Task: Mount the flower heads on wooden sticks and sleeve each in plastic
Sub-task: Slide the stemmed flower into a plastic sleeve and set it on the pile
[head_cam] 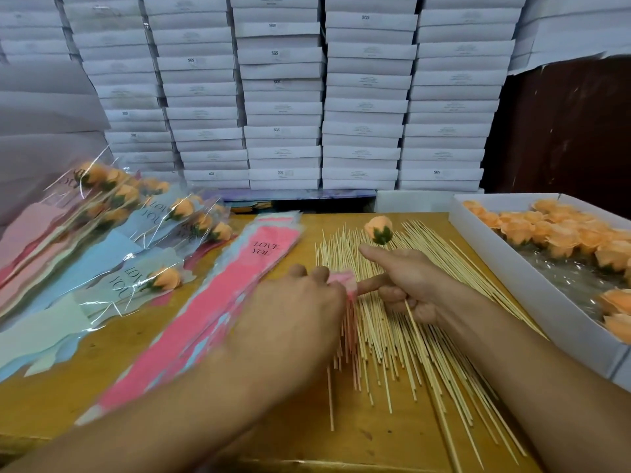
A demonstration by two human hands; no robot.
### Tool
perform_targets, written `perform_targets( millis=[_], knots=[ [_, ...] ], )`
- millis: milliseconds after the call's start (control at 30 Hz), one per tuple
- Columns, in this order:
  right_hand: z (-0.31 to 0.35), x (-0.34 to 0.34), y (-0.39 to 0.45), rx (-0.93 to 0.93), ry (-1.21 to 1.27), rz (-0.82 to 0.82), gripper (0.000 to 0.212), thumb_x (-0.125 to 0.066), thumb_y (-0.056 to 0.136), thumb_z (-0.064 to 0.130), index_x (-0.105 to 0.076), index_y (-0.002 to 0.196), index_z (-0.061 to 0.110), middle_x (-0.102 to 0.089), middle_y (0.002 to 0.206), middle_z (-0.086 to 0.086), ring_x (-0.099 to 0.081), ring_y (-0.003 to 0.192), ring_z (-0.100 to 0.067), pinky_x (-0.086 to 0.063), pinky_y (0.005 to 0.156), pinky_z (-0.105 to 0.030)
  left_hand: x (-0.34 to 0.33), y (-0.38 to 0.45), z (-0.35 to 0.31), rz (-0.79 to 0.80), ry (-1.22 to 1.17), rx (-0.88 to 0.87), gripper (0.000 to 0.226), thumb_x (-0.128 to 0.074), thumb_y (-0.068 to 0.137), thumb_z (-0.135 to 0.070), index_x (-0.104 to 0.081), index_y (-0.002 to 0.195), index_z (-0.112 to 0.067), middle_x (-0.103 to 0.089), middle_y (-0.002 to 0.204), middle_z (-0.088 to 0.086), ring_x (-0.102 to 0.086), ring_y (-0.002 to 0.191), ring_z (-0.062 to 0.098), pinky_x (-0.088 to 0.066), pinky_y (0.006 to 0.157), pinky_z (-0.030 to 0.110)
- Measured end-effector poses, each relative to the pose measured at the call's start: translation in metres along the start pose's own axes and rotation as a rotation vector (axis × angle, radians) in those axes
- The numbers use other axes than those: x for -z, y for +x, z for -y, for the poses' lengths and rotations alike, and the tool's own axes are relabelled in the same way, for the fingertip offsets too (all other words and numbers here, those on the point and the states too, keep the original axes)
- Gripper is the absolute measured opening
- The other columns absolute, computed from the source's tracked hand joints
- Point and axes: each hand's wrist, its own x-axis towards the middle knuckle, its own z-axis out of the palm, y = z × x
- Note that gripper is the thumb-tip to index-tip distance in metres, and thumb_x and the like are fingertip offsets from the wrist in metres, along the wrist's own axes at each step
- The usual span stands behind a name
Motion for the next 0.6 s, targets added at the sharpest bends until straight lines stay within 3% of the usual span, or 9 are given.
perform_targets(
  millis=[67, 167, 233, 300, 367, 433, 500, 600],
  knots=[
    [-0.002, 0.0, 0.0, 0.007, -0.003, -0.025, 0.036, -0.071, 0.093, 0.036, -0.053, 0.109, 0.009, -0.076, 0.075, -0.007, -0.037, 0.034, -0.006, -0.029, 0.032, -0.019, 0.012, -0.008, -0.015, 0.061, -0.005, -0.015, 0.026, -0.036, 0.1, -0.021, -0.052, 0.121, -0.018, -0.049, 0.137, 0.004, -0.049, 0.117, 0.029, -0.038, 0.066, 0.037],
    [-0.003, -0.001, 0.0, 0.042, 0.04, -0.066, 0.021, -0.072, 0.09, 0.007, -0.053, 0.097, 0.008, -0.066, 0.059, -0.002, -0.04, 0.033, -0.006, -0.033, 0.031, -0.02, 0.027, -0.015, -0.03, 0.162, -0.082, -0.054, 0.032, -0.033, 0.102, -0.02, -0.044, 0.131, -0.016, -0.032, 0.152, 0.007, -0.04, 0.127, 0.032, -0.042, 0.074, 0.04],
    [-0.001, -0.001, -0.002, 0.066, 0.08, -0.105, 0.025, -0.071, 0.089, -0.001, -0.049, 0.095, 0.01, -0.062, 0.056, -0.002, -0.042, 0.031, -0.006, -0.032, 0.029, -0.018, 0.029, -0.024, -0.036, 0.217, -0.221, -0.107, 0.034, -0.031, 0.102, -0.039, -0.047, 0.126, -0.021, -0.028, 0.153, 0.003, -0.042, 0.128, 0.028, -0.047, 0.089, 0.042],
    [0.002, -0.001, -0.005, 0.089, 0.113, -0.09, 0.028, -0.071, 0.089, -0.001, -0.047, 0.094, 0.011, -0.061, 0.052, 0.0, -0.04, 0.03, -0.007, -0.029, 0.027, -0.017, 0.034, -0.035, -0.034, 0.226, -0.434, -0.13, 0.065, -0.017, 0.086, -0.07, -0.051, 0.121, -0.027, -0.04, 0.145, -0.007, -0.052, 0.123, 0.02, -0.049, 0.095, 0.04],
    [0.005, -0.002, -0.009, 0.109, 0.128, -0.057, 0.028, -0.072, 0.089, 0.0, -0.047, 0.094, 0.011, -0.06, 0.049, 0.001, -0.038, 0.03, -0.007, -0.027, 0.026, -0.017, 0.03, -0.035, -0.025, 0.084, -0.599, -0.053, 0.073, -0.014, 0.08, -0.076, -0.057, 0.116, -0.029, -0.058, 0.12, -0.012, -0.062, 0.102, 0.012, -0.052, 0.084, 0.036],
    [0.006, -0.004, -0.013, 0.141, 0.134, -0.028, 0.027, -0.073, 0.089, 0.001, -0.048, 0.093, 0.011, -0.06, 0.05, 0.001, -0.036, 0.03, -0.006, -0.025, 0.026, -0.016, 0.019, -0.016, -0.008, -0.166, -0.653, 0.062, 0.05, -0.034, 0.091, -0.067, -0.062, 0.108, -0.03, -0.063, 0.101, -0.012, -0.06, 0.082, 0.008, -0.049, 0.071, 0.032],
    [0.007, -0.005, -0.016, 0.154, 0.138, 0.002, 0.024, -0.073, 0.089, 0.003, -0.05, 0.093, 0.008, -0.066, 0.057, -0.002, -0.035, 0.031, -0.006, -0.026, 0.027, -0.016, 0.002, 0.012, 0.009, -0.303, -0.696, 0.234, 0.037, -0.052, 0.095, -0.052, -0.057, 0.123, -0.028, -0.06, 0.113, -0.006, -0.058, 0.091, 0.011, -0.043, 0.074, 0.028],
    [0.008, -0.005, -0.016, 0.141, 0.116, -0.007, 0.026, -0.075, 0.088, 0.006, -0.051, 0.096, 0.008, -0.065, 0.06, -0.003, -0.037, 0.032, -0.006, -0.026, 0.027, -0.017, -0.027, 0.052, 0.028, -0.249, -0.83, 0.423, 0.072, -0.069, 0.09, -0.041, -0.032, 0.149, -0.023, -0.04, 0.143, 0.005, -0.044, 0.127, 0.022, -0.039, 0.098, 0.033]
  ],
)
